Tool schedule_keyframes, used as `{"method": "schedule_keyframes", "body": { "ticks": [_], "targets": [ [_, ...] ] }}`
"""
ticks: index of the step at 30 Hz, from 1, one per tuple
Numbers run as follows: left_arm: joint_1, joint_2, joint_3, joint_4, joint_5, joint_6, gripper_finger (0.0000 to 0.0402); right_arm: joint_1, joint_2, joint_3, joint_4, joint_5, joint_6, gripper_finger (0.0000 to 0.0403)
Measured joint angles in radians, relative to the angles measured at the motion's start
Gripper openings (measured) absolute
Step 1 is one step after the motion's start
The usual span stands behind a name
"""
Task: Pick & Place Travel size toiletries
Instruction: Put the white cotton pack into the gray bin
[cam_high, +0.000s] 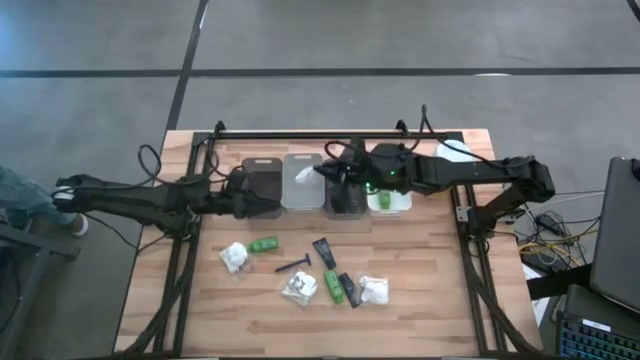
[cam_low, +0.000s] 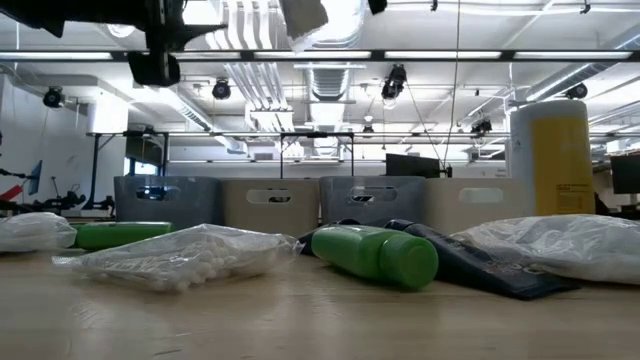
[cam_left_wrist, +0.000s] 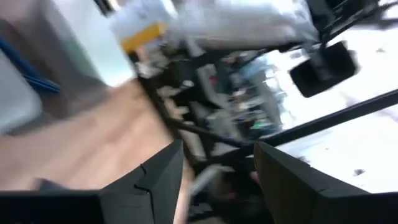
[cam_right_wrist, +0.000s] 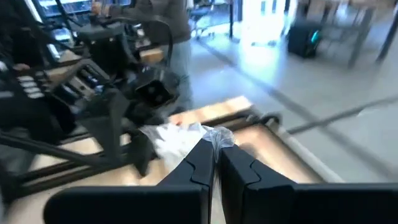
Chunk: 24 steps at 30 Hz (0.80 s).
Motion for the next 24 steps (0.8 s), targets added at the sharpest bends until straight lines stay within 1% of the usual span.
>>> {"method": "schedule_keyframes", "body": {
  "ticks": [3,5,9,13,16,20,24],
  "targets": [
    [0.004,0.0,0.0,0.082,0.019,-0.109,0.0202,0.007,0.0,0.04,-0.013,0.004,-0.142,0.0008],
    [0.006,0.0,0.0,0.141,0.017,-0.145,0.0202,0.008,0.0,0.069,-0.03,0.015,-0.22,0.0008],
    [0.011,0.01,0.0,0.24,-0.03,-0.208,0.0202,0.005,-0.001,0.115,-0.045,0.022,-0.346,0.0008],
    [0.011,0.045,0.0,0.34,-0.034,-0.288,0.0202,0.007,-0.001,0.142,-0.032,0.021,-0.476,0.0008],
    [0.011,0.086,0.0,0.416,-0.039,-0.328,0.0202,0.007,-0.001,0.147,-0.002,0.019,-0.532,0.0008],
    [0.013,0.156,0.029,0.494,-0.103,-0.338,0.0202,0.006,-0.001,0.146,0.011,-0.003,-0.578,0.0008],
    [0.04,0.224,0.092,0.504,-0.112,-0.382,0.0202,0.008,-0.001,0.146,0.013,-0.018,-0.625,0.0008]
  ]
}}
